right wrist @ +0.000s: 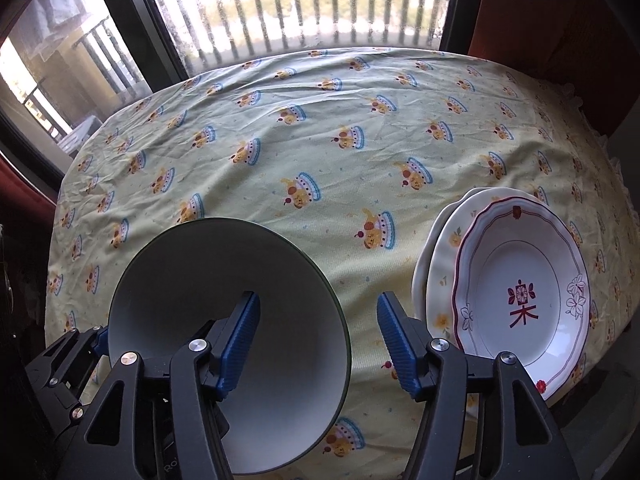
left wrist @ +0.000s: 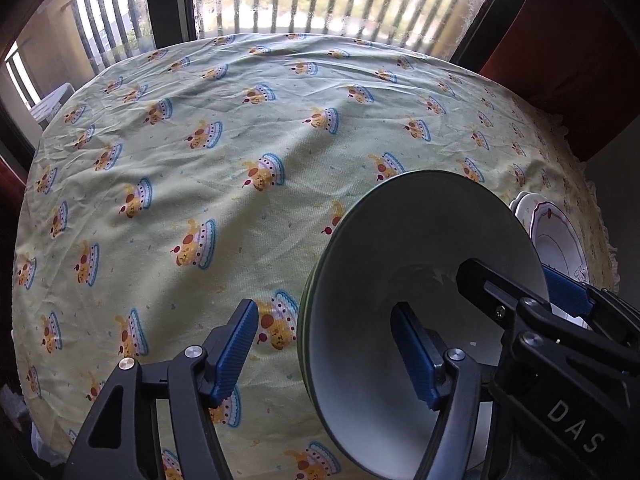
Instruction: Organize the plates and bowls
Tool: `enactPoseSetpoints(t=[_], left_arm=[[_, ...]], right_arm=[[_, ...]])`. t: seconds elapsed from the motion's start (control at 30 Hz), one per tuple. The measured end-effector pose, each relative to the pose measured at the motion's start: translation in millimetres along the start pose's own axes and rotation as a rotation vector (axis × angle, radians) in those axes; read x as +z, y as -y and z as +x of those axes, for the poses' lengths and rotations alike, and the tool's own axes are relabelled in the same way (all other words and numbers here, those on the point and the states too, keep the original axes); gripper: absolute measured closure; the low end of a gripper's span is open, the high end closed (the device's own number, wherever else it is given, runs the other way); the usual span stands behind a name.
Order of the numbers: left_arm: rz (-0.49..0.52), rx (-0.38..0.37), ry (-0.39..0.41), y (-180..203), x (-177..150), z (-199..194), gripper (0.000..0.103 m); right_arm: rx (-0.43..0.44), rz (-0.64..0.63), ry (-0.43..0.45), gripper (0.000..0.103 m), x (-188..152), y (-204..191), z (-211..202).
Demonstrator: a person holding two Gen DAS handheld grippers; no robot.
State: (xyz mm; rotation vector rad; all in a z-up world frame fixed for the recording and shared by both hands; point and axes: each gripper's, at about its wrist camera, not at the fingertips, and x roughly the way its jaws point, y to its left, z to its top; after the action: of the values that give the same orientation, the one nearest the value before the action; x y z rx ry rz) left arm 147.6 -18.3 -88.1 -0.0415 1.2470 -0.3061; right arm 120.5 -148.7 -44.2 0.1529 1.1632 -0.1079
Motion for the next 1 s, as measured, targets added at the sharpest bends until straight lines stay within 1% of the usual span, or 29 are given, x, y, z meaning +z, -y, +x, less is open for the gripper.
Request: enactPoseSetpoints(t=[0.23,0.3,0.37,0.43,0.5,0.57,0.67,0.87,1.0], left_arm=[[0.005,-0.079,-0.021,-5,4,10,0.032],[0.002,-0.104,-0.024,-8,6,12,0.032],[0.001,-0.127,-0.025,-11,6,14,0.032],[0.005,-0.151,-0.032,-13,6,15,0.032],[-0.001,-0.181,-0.047,-14,6,16,0.035],[0.000,-0.210,-0.050,-13,6,15,0.045],[0.013,-0.227,-0.055,-9,7,15,0.050],[0.012,-0.223,-0.056,-7,9,16,0.051],[0.002,-0.205,-0.054,-5,9,17,0.050]], right_arm=[[-0.027,0.042,-0.033,0.038,-2,0,4],[-0.058,0.060,-0.032,0.036,-1,-1,6],[-0.073,0.078,-0.027,0.032,-1,-1,6],[-0.084,0.089,-0.031,0.032,-1,-1,7],[-0.086,0.098,-0.036,0.031,-1,-1,7],[-0.072,0.112,-0.037,0.031,-2,1,6],[-0.070,0.132,-0.052,0.031,-2,4,9],[-0.009,0.164,-0.069,0.031,-3,12,15],[0.051,0.160,-0.072,0.031,-2,17,21]])
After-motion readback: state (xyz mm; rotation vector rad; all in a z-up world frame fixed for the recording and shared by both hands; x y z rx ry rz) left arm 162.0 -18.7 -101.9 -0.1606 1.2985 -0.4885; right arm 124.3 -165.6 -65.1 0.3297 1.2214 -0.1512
